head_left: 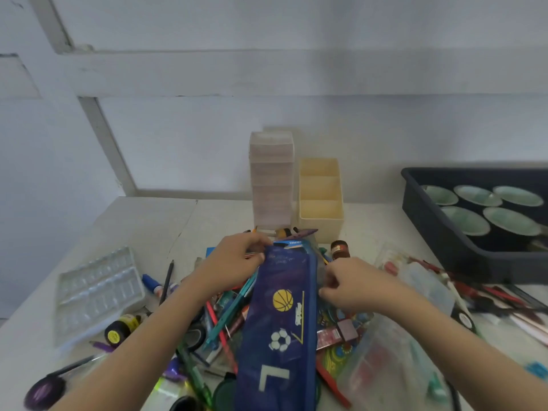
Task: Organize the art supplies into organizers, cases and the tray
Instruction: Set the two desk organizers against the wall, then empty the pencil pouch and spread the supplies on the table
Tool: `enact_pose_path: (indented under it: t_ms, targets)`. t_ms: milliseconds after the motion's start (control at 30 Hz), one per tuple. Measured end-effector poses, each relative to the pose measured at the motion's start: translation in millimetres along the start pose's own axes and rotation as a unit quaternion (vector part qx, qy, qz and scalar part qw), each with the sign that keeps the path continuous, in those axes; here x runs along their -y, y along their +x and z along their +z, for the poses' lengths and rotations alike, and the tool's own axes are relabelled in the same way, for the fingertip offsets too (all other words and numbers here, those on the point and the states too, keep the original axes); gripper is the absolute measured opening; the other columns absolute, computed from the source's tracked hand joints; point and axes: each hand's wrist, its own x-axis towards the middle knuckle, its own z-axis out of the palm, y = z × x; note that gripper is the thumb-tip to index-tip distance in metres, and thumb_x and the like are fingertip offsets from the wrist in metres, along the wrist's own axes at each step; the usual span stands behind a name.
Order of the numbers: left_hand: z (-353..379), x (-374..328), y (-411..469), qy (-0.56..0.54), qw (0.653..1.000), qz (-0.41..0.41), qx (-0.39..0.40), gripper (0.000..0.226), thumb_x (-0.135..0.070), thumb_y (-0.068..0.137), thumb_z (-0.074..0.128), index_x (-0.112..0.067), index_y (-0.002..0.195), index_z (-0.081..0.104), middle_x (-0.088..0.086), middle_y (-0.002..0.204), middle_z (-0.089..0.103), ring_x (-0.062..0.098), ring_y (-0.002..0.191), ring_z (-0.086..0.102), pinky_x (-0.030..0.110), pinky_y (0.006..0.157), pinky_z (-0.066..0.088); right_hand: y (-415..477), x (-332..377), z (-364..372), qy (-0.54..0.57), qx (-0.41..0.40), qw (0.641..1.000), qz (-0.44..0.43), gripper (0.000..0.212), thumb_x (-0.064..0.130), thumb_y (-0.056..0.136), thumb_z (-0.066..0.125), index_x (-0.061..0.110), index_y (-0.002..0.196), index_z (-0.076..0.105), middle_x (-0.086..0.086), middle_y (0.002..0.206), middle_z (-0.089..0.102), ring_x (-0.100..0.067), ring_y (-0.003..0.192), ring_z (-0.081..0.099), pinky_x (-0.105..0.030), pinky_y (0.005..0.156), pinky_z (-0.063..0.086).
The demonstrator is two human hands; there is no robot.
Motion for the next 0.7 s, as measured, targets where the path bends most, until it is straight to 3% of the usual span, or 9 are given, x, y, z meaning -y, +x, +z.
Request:
enact_pose_path:
  t_ms: [100,233,367,467,533,600,700]
  targets:
    - [2.3,-3.8,-3.2,0.006,1.0,-0.002,-0.006,0.032,-0.002,0.087,0.051,-0.015,0.112,0.065,-0.006,0.105,0.065,0.003,0.097,0.056,-0.004,0.07,0.032,-0.9,0.7,7.7,0.044,-0.038,0.998,-0.021,0.022,0.029,0.086,0.052,0.009,0.081,0.061,-0.003,0.081,0.064,-0.018,0.077,0.06,-0.034,0.07,0.052]
    - [2.8,-6.3,-7.5,-0.001,1.0,-0.004,-0.021,0.031,-0.001,0.089,0.05,-0.013,0.112,0.066,-0.008,0.101,0.06,0.002,0.096,0.051,-0.009,0.068,0.029,-4.9,4.0,12.9,0.12,-0.047,0.991,-0.035,0.022,0.027,0.087,0.053,0.008,0.087,0.064,-0.003,0.085,0.066,-0.017,0.079,0.061,-0.034,0.072,0.051]
    - [2.2,-9.7,-11.4,-0.027,0.998,-0.005,-0.06,0.029,-0.001,0.087,0.051,-0.014,0.107,0.068,-0.006,0.101,0.066,0.003,0.093,0.056,-0.009,0.068,0.029,-4.9,6.4,18.5,0.172,-0.098,0.98,-0.034,0.013,0.025,0.088,0.054,0.014,0.085,0.059,0.005,0.079,0.06,-0.012,0.074,0.055,-0.023,0.062,0.042]
    - [-1.1,-18.3,-15.4,-0.052,0.995,0.0,-0.09,0.029,0.0,0.088,0.052,-0.014,0.108,0.067,-0.008,0.098,0.064,0.003,0.091,0.056,-0.008,0.07,0.032,-5.7,9.9,21.2,0.292,-0.119,0.949,-0.01,0.01,0.026,0.087,0.059,0.019,0.089,0.053,0.008,0.077,0.058,-0.008,0.071,0.056,-0.018,0.057,0.041]
    - [-3.8,-25.0,-17.5,-0.069,0.992,0.001,-0.108,0.029,-0.004,0.09,0.054,-0.014,0.115,0.065,-0.01,0.101,0.062,0.005,0.097,0.057,-0.002,0.077,0.035,-10.0,13.7,17.7,0.388,-0.127,0.913,0.008,0.018,0.021,0.086,0.062,0.018,0.1,0.051,0.004,0.08,0.061,-0.006,0.067,0.058,-0.019,0.055,0.044]
    - [-5.6,-33.0,-18.6,-0.095,0.989,0.001,-0.112,0.033,-0.012,0.093,0.054,-0.014,0.125,0.06,-0.01,0.107,0.061,0.008,0.104,0.059,0.015,0.09,0.041,-16.2,16.3,10.4,0.471,-0.127,0.873,-0.001,0.037,0.012,0.085,0.062,0.021,0.116,0.043,-0.001,0.079,0.064,-0.004,0.056,0.06,-0.016,0.048,0.043]
    - [-4.0,-49.8,-22.5,-0.142,0.985,0.01,-0.092,0.039,-0.02,0.094,0.054,-0.019,0.133,0.052,-0.008,0.107,0.061,0.009,0.1,0.06,0.019,0.084,0.048,-28.0,14.7,-0.1,0.486,-0.135,0.862,-0.054,0.058,0.003,0.085,0.06,0.035,0.125,0.033,-0.002,0.068,0.065,-0.006,0.048,0.061,-0.015,0.043,0.042]
